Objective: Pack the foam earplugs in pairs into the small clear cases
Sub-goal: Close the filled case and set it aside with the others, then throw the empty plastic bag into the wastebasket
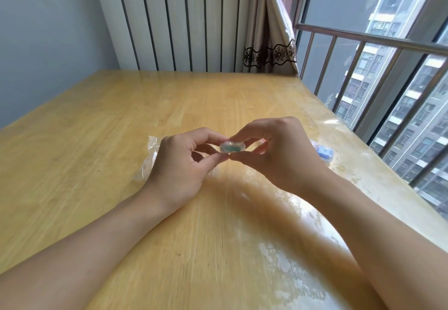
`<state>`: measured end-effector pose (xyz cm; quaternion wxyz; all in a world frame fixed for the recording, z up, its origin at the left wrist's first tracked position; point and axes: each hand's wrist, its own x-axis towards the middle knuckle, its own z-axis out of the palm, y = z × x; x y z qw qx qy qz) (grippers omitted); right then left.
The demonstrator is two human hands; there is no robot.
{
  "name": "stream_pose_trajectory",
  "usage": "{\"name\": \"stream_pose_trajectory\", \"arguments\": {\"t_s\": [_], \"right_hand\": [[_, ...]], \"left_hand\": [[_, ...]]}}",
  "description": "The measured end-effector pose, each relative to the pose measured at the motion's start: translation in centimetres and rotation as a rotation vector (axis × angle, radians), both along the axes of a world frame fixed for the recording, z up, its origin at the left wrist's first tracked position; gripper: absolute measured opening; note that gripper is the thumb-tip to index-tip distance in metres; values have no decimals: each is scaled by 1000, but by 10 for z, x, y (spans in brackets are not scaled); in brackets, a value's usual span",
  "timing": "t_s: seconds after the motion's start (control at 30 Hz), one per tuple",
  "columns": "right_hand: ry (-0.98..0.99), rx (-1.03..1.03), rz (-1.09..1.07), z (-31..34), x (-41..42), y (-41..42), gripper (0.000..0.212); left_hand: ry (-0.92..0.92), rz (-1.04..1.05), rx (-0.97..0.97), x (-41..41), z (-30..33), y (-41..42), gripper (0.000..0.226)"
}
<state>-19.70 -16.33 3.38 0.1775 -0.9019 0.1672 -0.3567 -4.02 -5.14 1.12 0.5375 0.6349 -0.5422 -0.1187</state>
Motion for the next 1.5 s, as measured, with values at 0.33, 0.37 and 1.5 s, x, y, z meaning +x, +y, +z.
{"name": "stream_pose_trajectory", "arguments": {"t_s": [0.33,0.37,1.5], "right_hand": [[30,510,119,-7,2,-14,23],[47,348,1,-12,5,-14,23],[-366,1385,112,6,7,-8,17]], "left_hand": [[-204,30,-26,7,-5,-5,25],[-243,68,-8,8,-4,-5,30],[626,-67,102,32,11,-5,38]]}}
